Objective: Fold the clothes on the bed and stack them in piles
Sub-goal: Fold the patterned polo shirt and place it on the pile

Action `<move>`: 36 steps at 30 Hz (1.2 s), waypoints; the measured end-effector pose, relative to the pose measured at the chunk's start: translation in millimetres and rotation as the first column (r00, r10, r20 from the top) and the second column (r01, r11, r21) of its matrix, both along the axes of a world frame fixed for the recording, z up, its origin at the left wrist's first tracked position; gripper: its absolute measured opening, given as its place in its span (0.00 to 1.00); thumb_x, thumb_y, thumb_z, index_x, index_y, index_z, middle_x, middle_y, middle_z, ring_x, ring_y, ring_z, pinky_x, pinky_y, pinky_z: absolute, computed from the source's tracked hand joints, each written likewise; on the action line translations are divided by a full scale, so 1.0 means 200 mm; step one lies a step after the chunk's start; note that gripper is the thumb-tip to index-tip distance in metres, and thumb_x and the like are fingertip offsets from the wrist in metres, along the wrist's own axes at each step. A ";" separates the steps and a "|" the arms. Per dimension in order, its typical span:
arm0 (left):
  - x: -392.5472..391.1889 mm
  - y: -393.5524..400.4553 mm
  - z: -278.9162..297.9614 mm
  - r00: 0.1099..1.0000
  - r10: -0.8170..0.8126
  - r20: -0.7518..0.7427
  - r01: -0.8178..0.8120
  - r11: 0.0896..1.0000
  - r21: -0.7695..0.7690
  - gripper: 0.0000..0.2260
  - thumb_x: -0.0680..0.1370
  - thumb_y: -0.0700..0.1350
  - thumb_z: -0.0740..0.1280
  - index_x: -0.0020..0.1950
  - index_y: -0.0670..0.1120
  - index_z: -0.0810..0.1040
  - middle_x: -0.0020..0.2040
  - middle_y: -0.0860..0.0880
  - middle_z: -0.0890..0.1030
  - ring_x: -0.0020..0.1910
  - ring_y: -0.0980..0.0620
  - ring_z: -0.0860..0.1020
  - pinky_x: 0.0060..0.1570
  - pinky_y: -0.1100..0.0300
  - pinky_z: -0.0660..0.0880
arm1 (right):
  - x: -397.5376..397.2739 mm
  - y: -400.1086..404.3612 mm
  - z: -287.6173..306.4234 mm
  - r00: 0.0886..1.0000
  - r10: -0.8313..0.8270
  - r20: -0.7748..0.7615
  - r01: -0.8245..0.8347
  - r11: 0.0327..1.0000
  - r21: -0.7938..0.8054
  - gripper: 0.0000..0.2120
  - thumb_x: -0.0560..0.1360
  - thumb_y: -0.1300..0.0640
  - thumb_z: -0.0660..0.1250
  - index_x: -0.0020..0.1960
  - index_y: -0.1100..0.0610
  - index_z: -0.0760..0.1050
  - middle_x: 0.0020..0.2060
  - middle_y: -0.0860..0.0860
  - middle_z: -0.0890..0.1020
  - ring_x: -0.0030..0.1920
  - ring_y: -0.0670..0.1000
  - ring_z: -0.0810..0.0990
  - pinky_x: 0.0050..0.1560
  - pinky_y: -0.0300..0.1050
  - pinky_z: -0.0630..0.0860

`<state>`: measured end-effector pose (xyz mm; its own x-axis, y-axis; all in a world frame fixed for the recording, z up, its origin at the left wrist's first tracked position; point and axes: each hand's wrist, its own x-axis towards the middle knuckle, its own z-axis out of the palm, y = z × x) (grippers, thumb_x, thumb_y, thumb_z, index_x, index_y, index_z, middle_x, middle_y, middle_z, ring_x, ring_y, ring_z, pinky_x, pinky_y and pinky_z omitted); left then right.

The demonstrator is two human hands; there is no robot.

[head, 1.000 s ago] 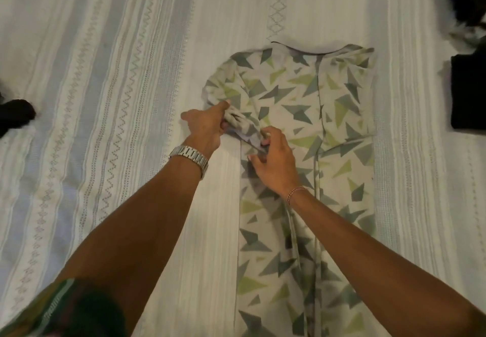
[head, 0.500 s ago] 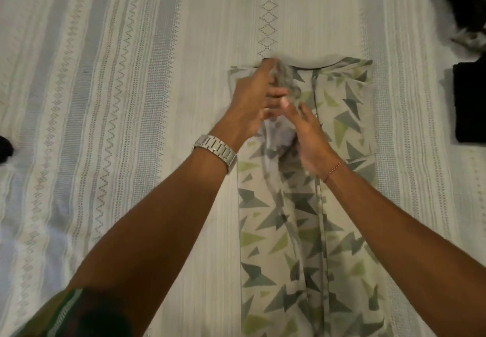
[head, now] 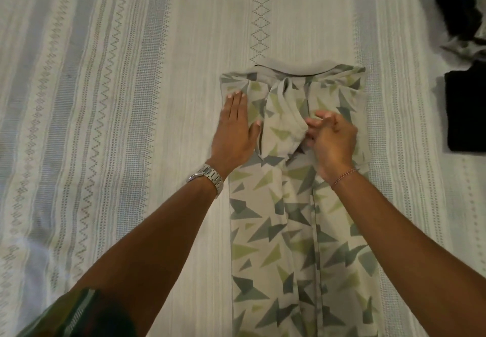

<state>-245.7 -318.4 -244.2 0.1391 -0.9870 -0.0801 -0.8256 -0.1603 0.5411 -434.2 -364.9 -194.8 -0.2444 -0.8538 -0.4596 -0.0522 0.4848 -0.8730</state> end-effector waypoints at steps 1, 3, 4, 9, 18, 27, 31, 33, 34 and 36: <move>0.00 -0.01 0.00 1.000 -0.011 0.028 0.011 1.000 0.004 0.31 0.85 0.56 0.50 0.82 0.39 0.49 0.83 0.41 0.50 0.82 0.44 0.46 0.81 0.50 0.45 | -0.01 0.00 -0.01 0.999 -0.022 0.036 0.021 0.999 0.040 0.13 0.85 0.54 0.58 0.51 0.58 0.79 0.39 0.52 0.85 0.41 0.51 0.86 0.40 0.49 0.82; -0.01 -0.03 0.00 0.995 -0.022 0.093 0.020 1.000 0.015 0.33 0.84 0.58 0.48 0.82 0.39 0.50 0.83 0.41 0.51 0.82 0.43 0.47 0.81 0.48 0.46 | -0.01 0.00 -0.04 0.996 0.090 -0.022 -0.089 0.993 0.073 0.18 0.80 0.43 0.65 0.48 0.58 0.80 0.41 0.54 0.86 0.44 0.55 0.87 0.42 0.52 0.84; -0.01 -0.04 0.00 0.992 -0.024 0.128 0.022 1.000 0.020 0.34 0.83 0.59 0.47 0.82 0.39 0.51 0.83 0.42 0.51 0.82 0.43 0.47 0.81 0.47 0.46 | 0.01 -0.01 -0.04 0.969 0.207 -0.132 -0.197 0.977 0.085 0.23 0.74 0.36 0.69 0.49 0.57 0.82 0.42 0.53 0.86 0.45 0.55 0.86 0.44 0.53 0.85; -0.04 -0.04 0.00 0.974 -0.010 0.228 0.000 0.999 0.046 0.42 0.78 0.68 0.49 0.83 0.41 0.50 0.83 0.43 0.50 0.82 0.43 0.47 0.80 0.45 0.46 | 0.08 -0.07 0.00 0.750 0.436 -0.497 -0.476 0.878 0.052 0.21 0.72 0.41 0.75 0.38 0.60 0.77 0.32 0.50 0.77 0.33 0.49 0.75 0.35 0.46 0.71; -0.06 -0.12 0.03 0.975 0.027 0.218 -0.033 0.999 0.027 0.45 0.78 0.73 0.50 0.83 0.44 0.48 0.83 0.43 0.49 0.82 0.43 0.46 0.80 0.42 0.47 | -0.19 0.13 0.03 0.841 0.216 -0.496 -0.300 0.949 -0.096 0.11 0.75 0.50 0.72 0.42 0.57 0.78 0.35 0.50 0.81 0.35 0.48 0.77 0.37 0.45 0.74; 0.02 -0.16 0.00 0.959 0.278 -0.056 -0.284 0.945 -0.166 0.26 0.85 0.48 0.55 0.81 0.40 0.57 0.81 0.40 0.58 0.81 0.42 0.55 0.79 0.51 0.54 | -0.13 -0.14 -0.03 0.912 0.174 -0.372 -0.234 0.964 -0.124 0.16 0.78 0.47 0.71 0.44 0.61 0.75 0.36 0.46 0.78 0.35 0.41 0.74 0.36 0.36 0.73; 0.11 -0.26 0.06 0.827 0.545 -0.141 -0.559 0.824 -0.095 0.17 0.83 0.49 0.62 0.64 0.38 0.76 0.60 0.41 0.78 0.58 0.45 0.77 0.58 0.55 0.72 | -0.18 -0.08 -0.06 0.811 0.149 -0.566 -0.332 0.914 -0.235 0.14 0.83 0.47 0.63 0.49 0.59 0.71 0.32 0.45 0.73 0.31 0.45 0.73 0.36 0.48 0.74; 0.14 -0.33 0.09 0.753 0.608 -0.252 -0.621 0.783 0.037 0.14 0.81 0.53 0.65 0.43 0.43 0.79 0.39 0.47 0.79 0.38 0.51 0.77 0.38 0.57 0.71 | -0.20 -0.07 -0.10 0.774 0.172 -0.609 -0.355 0.915 -0.193 0.15 0.83 0.46 0.61 0.49 0.59 0.70 0.33 0.48 0.76 0.35 0.54 0.77 0.39 0.55 0.77; 0.16 -0.38 0.10 0.725 0.635 -0.266 -0.632 0.767 0.108 0.16 0.80 0.54 0.66 0.39 0.44 0.78 0.35 0.49 0.78 0.34 0.52 0.75 0.34 0.59 0.70 | -0.20 -0.07 -0.11 0.766 0.185 -0.616 -0.362 0.916 -0.175 0.16 0.83 0.45 0.60 0.49 0.59 0.70 0.33 0.48 0.76 0.36 0.56 0.77 0.40 0.57 0.77; 0.21 -0.44 0.11 0.681 0.673 -0.288 -0.630 0.739 0.237 0.15 0.77 0.56 0.69 0.46 0.43 0.78 0.40 0.49 0.79 0.37 0.52 0.78 0.35 0.60 0.74 | -0.20 -0.08 -0.12 0.768 0.187 -0.612 -0.362 0.916 -0.173 0.17 0.83 0.44 0.61 0.46 0.58 0.70 0.31 0.47 0.74 0.36 0.56 0.77 0.40 0.57 0.77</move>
<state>-204.6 -407.2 -221.4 0.6872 -0.6376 -0.3481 -0.2597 -0.6631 0.7020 -474.2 -381.4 -219.7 -0.1217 -0.9909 -0.0569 -0.6766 0.1248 -0.7257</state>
